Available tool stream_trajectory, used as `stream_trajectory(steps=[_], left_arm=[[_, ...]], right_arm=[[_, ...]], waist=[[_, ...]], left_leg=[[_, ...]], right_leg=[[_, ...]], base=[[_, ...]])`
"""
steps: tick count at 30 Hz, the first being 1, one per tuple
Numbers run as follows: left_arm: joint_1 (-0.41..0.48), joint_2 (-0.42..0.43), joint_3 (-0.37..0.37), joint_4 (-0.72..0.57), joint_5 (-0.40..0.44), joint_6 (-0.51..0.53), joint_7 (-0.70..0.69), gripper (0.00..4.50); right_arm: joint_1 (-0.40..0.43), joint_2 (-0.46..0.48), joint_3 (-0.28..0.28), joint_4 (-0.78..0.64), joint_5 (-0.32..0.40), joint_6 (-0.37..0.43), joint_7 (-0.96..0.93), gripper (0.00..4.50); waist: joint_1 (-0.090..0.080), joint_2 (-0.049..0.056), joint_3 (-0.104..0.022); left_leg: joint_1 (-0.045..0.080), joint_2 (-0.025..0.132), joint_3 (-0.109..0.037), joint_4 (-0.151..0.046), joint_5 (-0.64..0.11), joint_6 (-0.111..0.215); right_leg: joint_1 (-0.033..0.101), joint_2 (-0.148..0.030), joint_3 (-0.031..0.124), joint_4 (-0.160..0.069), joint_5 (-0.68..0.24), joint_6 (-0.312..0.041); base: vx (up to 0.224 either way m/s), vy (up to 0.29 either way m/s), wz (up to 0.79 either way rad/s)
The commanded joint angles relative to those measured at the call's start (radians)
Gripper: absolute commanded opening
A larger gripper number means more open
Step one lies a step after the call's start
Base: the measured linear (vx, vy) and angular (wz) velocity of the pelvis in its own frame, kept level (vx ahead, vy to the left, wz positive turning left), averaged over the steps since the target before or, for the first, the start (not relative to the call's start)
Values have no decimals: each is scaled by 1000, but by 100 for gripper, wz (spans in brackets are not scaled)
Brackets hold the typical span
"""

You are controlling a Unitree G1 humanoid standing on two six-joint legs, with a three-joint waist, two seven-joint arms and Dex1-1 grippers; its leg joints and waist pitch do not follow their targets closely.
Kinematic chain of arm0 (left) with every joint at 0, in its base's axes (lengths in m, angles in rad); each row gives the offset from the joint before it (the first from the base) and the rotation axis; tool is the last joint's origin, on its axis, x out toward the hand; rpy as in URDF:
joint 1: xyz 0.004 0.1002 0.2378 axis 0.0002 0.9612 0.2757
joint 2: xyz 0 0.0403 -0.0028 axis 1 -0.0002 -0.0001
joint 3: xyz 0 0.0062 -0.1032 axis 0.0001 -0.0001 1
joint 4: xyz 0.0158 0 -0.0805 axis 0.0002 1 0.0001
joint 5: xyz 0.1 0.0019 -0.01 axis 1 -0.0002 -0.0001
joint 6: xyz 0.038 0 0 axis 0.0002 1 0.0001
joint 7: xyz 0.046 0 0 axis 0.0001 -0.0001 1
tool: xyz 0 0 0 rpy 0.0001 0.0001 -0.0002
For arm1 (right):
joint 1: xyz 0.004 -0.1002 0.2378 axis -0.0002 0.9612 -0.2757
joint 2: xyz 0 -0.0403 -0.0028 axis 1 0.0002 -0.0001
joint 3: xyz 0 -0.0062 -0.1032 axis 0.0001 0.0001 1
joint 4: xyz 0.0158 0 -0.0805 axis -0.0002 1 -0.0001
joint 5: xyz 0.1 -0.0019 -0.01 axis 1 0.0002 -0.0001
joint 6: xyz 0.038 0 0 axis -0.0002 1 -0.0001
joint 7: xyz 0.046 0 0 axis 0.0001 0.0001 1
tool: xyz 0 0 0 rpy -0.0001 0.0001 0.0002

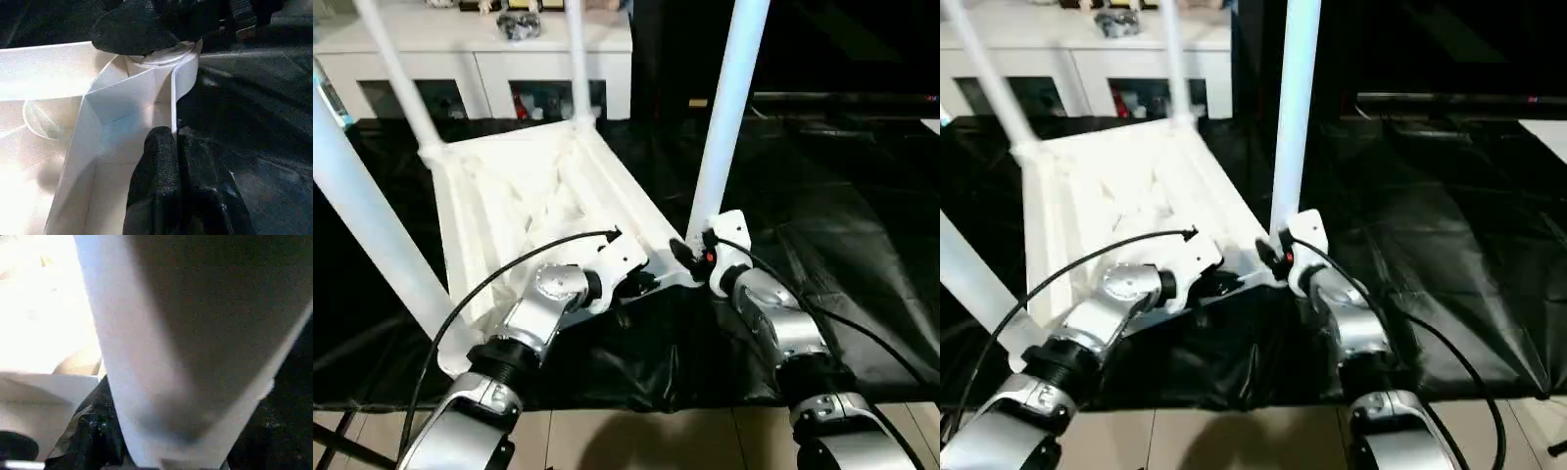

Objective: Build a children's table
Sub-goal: Rotate leg to tighten

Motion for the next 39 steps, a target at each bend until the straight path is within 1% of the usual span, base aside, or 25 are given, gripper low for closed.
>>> stream_trajectory(steps=[1, 2, 4, 5, 6, 7, 9, 12, 15, 19, 20, 21, 22, 25, 26, 28, 29, 30, 31, 32, 33, 35, 36, 37, 39], left_arm=[[-41, -74, -54, -46, -23, -38, -32, 0], [-38, -63, -55, -50, -27, -47, -48, 0], [-25, -37, -54, -62, -37, -61, -88, 0], [-24, -35, -55, -63, -38, -63, -92, 0], [-19, -26, -55, -68, -43, -71, -107, 0], [-4, 1, -54, -86, -59, -69, -155, 0], [3, 19, -56, -93, -65, -84, -186, 0], [12, 48, -57, -99, -71, -107, -226, 0], [13, 87, -57, -90, -73, -140, -288, 0], [10, 100, -49, -92, -89, -135, -316, 0], [8, 112, -45, -98, -104, -134, -349, 0], [8, 118, -44, -100, -111, -134, -369, 0], [8, 118, -44, -100, -111, -134, -369, 0], [7, 131, -42, -101, -123, -139, -405, 0], [4, 148, -42, -93, -138, -150, -448, 0], [0, 161, -44, -85, -142, -160, -480, 0], [0, 163, -44, -83, -141, -162, -483, 0], [-4, 173, -46, -74, -135, -171, -498, 0], [-4, 173, -46, -74, -135, -171, -498, 0], [-10, 186, -45, -61, -131, -180, -517, 0], [-11, 188, -45, -58, -132, -182, -520, 0], [-13, 193, -45, -54, -133, -185, -529, 0], [-16, 199, -45, -52, -137, -186, -537, 0], [-16, 200, -45, -51, -138, -186, -540, 0], [-25, 210, -45, -38, -138, -195, -558, 0]], right_arm=[[25, 107, 82, 74, 22, 43, 93, 279], [29, 100, 81, 62, 30, 46, 119, 282], [39, 73, 92, 41, 21, 36, 165, 290], [40, 70, 94, 39, 20, 34, 168, 321], [44, 60, 98, 33, 18, 31, 178, 329], [53, 25, 104, 11, 26, 25, 231, 331], [56, -2, 112, 4, 26, 17, 279, 331], [68, -53, 138, -19, 22, -10, 377, 331], [86, -123, 167, -57, 26, -32, 544, 331], [102, -161, 192, -89, 30, -45, 635, 331], [113, -186, 205, -119, 46, -46, 706, 331], [118, -199, 213, -134, 54, -47, 743, 331], [118, -199, 213, -134, 54, -47, 743, 331], [126, -222, 226, -159, 70, -44, 808, 331], [136, -247, 244, -194, 92, -24, 886, 331], [143, -265, 255, -218, 105, -4, 942, 331], [144, -267, 257, -221, 105, -2, 948, 331], [149, -278, 266, -237, 112, 16, 982, 331], [149, -278, 266, -237, 112, 16, 982, 331], [155, -290, 276, -254, 125, 44, 1019, 331], [156, -291, 277, -257, 128, 50, 1025, 331], [158, -295, 280, -264, 133, 59, 1038, 304], [159, -298, 284, -269, 136, 67, 1048, 294], [159, -299, 285, -271, 137, 71, 1051, 294], [164, -308, 295, -291, 147, 91, 1080, 266]], waist=[[10, -2, -43], [10, -3, -43], [11, -4, -44], [12, -4, -46], [12, -3, -46], [13, -2, -46], [13, -1, -48], [17, -1, -49], [31, 0, -46], [47, 0, -45], [53, 0, -45], [57, -3, -45], [60, -3, -46], [66, -3, -50], [70, -4, -51], [75, -7, -56], [79, -5, -60], [81, -4, -60], [81, -4, -58], [84, -5, -55], [85, -5, -54], [85, -4, -54], [88, -4, -53], [88, -5, -53], [94, -6, -54]], left_leg=[[-11, 26, -11, -73, -298, 30], [-12, 25, -9, -71, -285, 37], [-17, 25, -10, -71, -264, 46], [-17, 26, -9, -71, -247, 47], [-18, 27, -10, -71, -240, 48], [-17, 27, -8, -70, -235, 49], [-18, 30, -8, -68, -220, 58], [-18, 31, -6, -65, -206, 63], [-17, 33, -3, -64, -214, 75], [-14, 36, -2, -64, -221, 71], [-12, 37, -3, -66, -225, 67], [-11, 37, -2, -65, -225, 70], [-12, 38, -3, -65, -218, 72], [-15, 37, -3, -61, -192, 78], [-16, 36, -4, -59, -177, 83], [-18, 37, -2, -53, -142, 99], [-21, 38, -3, -47, -112, 109], [-21, 38, -2, -44, -100, 117], [-24, 38, -2, -44, -105, 118], [-23, 38, -2, -46, -143, 110], [-22, 38, -2, -48, -156, 106], [-21, 39, -3, -50, -172, 96], [-20, 40, -3, -51, -181, 82], [-20, 40, -3, -52, -181, 79], [-19, 40, -3, -51, -174, 74]], right_leg=[[34, -65, 52, -88, -344, -144], [36, -63, 53, -86, -319, -155], [42, -65, 52, -83, -311, -159], [42, -66, 53, -81, -297, -161], [43, -65, 53, -80, -288, -163], [42, -64, 53, -79, -272, -168], [43, -64, 53, -72, -224, -189], [45, -63, 52, -69, -194, -203], [45, -61, 52, -69, -204, -205], [43, -65, 53, -71, -240, -201], [42, -66, 53, -72, -254, -196], [41, -64, 54, -72, -253, -193], [42, -65, 54, -70, -244, -194], [43, -65, 53, -64, -198, -206], [44, -64, 53, -62, -179, -210], [43, -62, 53, -53, -121, -220], [41, -62, 53, -45, -70, -231], [38, -61, 52, -41, -37, -245], [38, -59, 52, -40, -34, -248], [39, -62, 51, -45, -79, -241], [38, -63, 51, -49, -102, -237], [38, -64, 51, -52, -134, -228], [37, -65, 52, -55, -169, -216], [37, -65, 52, -55, -174, -213], [36, -66, 54, -54, -175, -204]], base=[[0, 0, 0], [0, 0, 0], [0, 0, 0], [0, 0, 0], [0, 0, 0], [0, 0, 0], [0, 0, 0], [0, 0, 0], [0, 0, 0], [0, 0, 0], [0, 0, 0], [0, 0, 0], [0, 0, 0], [0, 0, 0], [0, 0, 0], [0, 0, 0], [0, 0, 0], [0, 0, 0], [0, 0, 0], [0, 0, 0], [0, 0, 0], [0, 0, 0], [0, 0, 0], [0, 0, 0], [0, 0, 0]])
